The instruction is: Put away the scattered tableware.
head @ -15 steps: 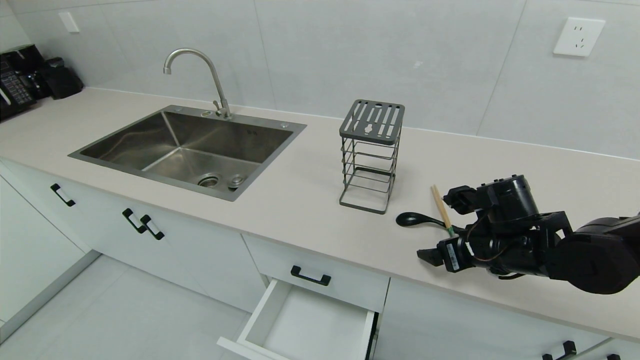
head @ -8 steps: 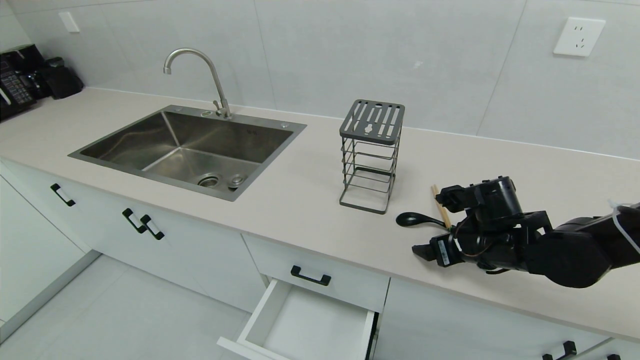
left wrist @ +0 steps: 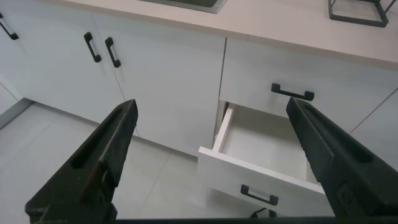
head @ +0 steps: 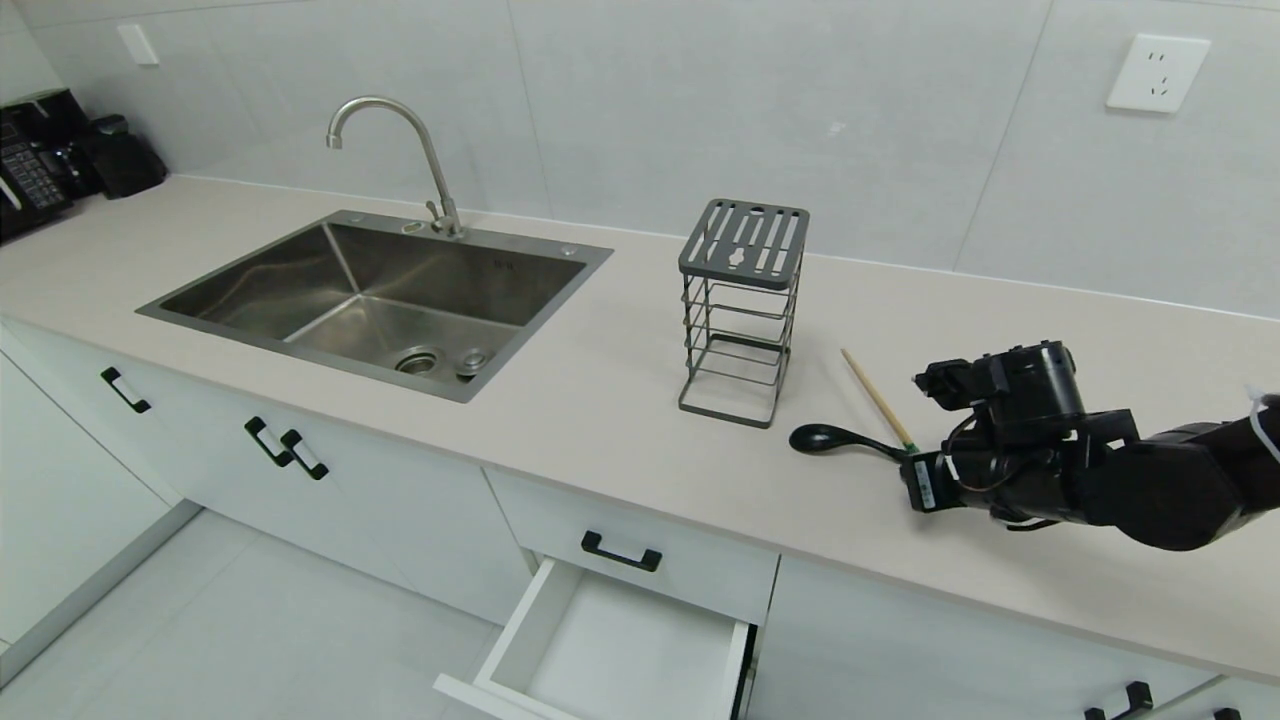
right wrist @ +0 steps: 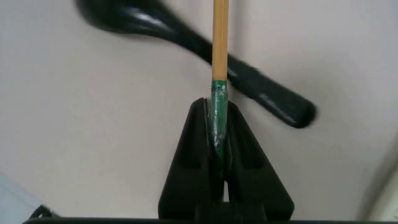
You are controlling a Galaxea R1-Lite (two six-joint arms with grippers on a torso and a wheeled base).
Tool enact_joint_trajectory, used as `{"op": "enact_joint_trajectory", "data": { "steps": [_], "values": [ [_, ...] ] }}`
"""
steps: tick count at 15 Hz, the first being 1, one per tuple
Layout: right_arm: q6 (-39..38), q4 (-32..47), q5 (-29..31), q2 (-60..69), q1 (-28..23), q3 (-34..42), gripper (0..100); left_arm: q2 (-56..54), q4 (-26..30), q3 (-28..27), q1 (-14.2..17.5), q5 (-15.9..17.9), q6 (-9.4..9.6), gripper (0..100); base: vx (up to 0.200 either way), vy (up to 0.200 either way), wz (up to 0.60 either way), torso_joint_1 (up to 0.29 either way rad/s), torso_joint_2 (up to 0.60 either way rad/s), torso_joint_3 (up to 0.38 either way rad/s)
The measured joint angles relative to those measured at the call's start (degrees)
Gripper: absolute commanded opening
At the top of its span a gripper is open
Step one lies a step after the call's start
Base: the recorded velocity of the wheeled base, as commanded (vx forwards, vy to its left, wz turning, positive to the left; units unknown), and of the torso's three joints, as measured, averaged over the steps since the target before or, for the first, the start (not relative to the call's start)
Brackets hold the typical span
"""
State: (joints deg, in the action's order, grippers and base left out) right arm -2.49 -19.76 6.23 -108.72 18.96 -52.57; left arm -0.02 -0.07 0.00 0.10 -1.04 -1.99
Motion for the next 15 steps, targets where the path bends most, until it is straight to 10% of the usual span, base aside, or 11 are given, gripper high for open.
{"op": "enact_joint_trajectory", "data": {
  "steps": [5,15],
  "values": [
    [0.30,-5.91,-0.10,9.92,1.22,7.36,0,0.02,-0.02,0.00,0.00,0.02,-0.01,100,0.000,0.000,0.00,0.000,0.00,0.000],
    [8.94,-8.46,-3.01,35.10,19.32,18.03,0,0.02,0.00,0.00,-0.05,0.00,0.00,100,0.000,0.000,0.00,0.000,0.00,0.000]
  ]
}}
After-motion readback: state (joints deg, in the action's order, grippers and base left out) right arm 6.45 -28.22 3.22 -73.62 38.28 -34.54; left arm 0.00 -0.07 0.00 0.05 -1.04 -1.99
